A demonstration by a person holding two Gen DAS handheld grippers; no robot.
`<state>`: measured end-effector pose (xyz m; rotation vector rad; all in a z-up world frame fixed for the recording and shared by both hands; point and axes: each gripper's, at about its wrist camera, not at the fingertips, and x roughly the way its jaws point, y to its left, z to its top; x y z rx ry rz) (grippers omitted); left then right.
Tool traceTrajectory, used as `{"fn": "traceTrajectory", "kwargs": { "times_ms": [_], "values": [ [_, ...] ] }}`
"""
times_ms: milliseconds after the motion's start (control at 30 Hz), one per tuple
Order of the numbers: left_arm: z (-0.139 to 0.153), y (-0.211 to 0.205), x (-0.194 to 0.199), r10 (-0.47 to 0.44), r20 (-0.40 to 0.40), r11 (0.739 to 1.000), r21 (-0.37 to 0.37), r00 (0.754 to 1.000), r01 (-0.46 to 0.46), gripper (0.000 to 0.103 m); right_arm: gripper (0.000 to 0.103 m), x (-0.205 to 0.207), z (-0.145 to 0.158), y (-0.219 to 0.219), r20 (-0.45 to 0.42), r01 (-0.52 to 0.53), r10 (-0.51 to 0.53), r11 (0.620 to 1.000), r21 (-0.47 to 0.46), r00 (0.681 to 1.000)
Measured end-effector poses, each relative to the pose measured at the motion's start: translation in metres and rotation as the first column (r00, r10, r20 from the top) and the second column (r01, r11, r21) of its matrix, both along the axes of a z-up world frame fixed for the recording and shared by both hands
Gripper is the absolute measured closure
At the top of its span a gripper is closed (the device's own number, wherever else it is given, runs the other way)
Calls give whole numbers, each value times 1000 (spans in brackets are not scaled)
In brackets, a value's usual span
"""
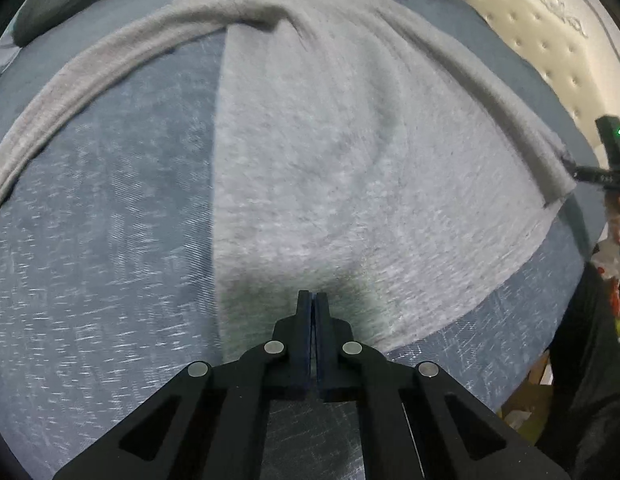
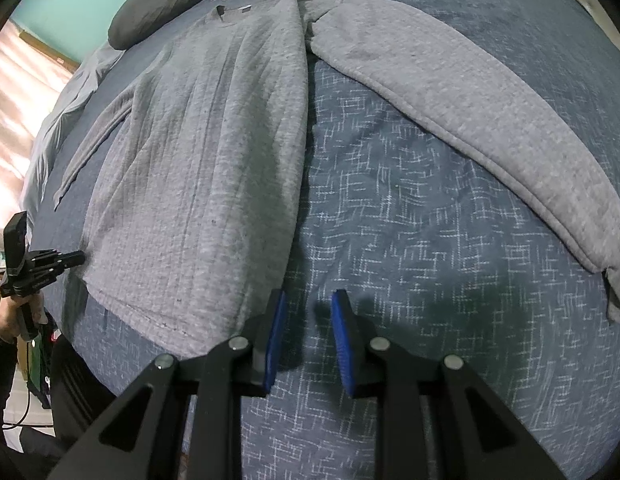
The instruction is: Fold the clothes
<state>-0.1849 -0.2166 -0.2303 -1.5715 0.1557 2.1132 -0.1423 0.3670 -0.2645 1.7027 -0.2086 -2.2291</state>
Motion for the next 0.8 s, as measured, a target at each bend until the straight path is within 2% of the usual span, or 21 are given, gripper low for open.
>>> {"fn": "traceTrajectory", "kwargs": {
  "times_ms": [167, 333, 500, 600, 800],
  "values": [
    [22, -35, -2, 44, -26, 999, 32, 999, -43, 102, 79, 1, 1, -1, -1, -4, 4, 1000, -6, 1000],
    [21, -47, -2, 99, -17, 994, 40, 995, -99, 102, 79, 1, 0, -6, 1, -23, 23, 1000, -16, 1000],
    [5, -16, 4, 147, -12, 988, 41, 989, -147, 102, 79, -1, 2, -13, -4, -36, 36, 999, -22, 999],
    [15, -32, 23, 187, -4, 982, 32, 982, -187, 102, 79, -2, 2, -14, -6, -38, 38, 999, -20, 999],
    [7, -47, 15, 237, 15, 971, 17, 971, -237, 102, 79, -4, 3, -12, -10, -39, 39, 999, -20, 999]
  ]
}}
